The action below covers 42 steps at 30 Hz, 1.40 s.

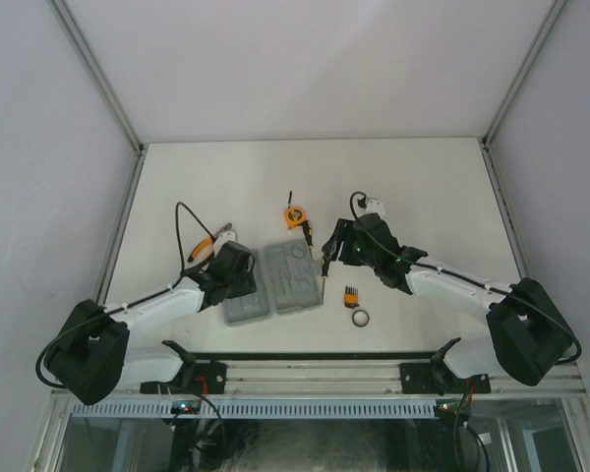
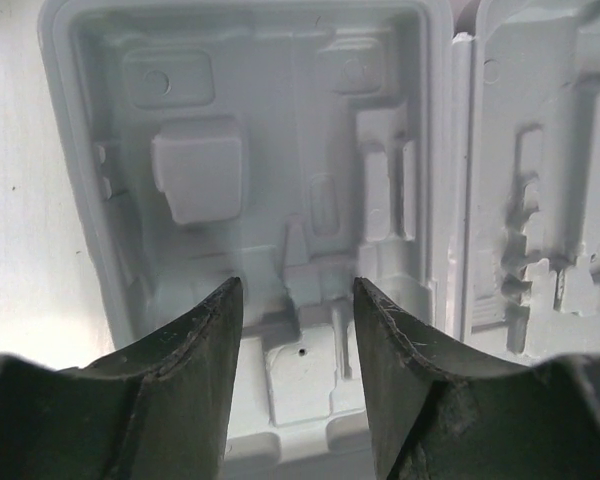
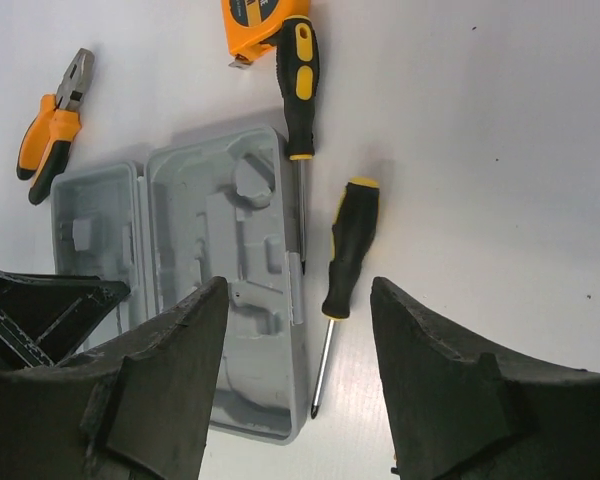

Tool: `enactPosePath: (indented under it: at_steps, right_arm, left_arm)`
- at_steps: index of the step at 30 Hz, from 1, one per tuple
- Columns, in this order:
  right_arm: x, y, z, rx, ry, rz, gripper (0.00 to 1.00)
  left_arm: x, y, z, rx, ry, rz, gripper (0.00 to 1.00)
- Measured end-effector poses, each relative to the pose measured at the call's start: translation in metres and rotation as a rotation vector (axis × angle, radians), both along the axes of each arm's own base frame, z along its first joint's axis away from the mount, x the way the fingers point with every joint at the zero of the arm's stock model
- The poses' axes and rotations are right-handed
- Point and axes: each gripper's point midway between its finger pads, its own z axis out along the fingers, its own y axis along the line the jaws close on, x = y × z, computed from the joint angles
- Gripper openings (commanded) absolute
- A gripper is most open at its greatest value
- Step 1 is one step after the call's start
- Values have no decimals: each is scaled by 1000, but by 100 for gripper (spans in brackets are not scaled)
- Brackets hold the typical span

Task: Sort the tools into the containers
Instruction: Move the storage box to the center of the board, then pick up the screwdriver from the center of the board.

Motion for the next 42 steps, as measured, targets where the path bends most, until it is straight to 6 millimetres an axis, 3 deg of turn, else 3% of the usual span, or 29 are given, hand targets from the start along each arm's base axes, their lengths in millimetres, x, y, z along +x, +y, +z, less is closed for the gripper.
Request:
enactPosePath:
  at_steps: [7,18,29,38,39,42]
  right_arm:
    - [0,0,-3,-5,5,1,57]
    - [-3,-4,-34,-100,92,-10,55]
    - [-7,-22,-44,-183,119,-64,56]
    - [-8,-23,-50,-194,136,-64,56]
    - [-8,-23,-52,-196,140,-64,56]
    - [-8,-21,-57,-203,154,-59,56]
  left_arm:
    - [-10,7,0,18,22,1,53]
    - [-19,13,2,26,32,-2,55]
    - [-19,18,15,27,-6,5,59]
    - [-15,56,37,33,-68,162,66]
    - [-15,60,39,34,-75,180,72]
    - [-17,69,44,41,-87,215,75]
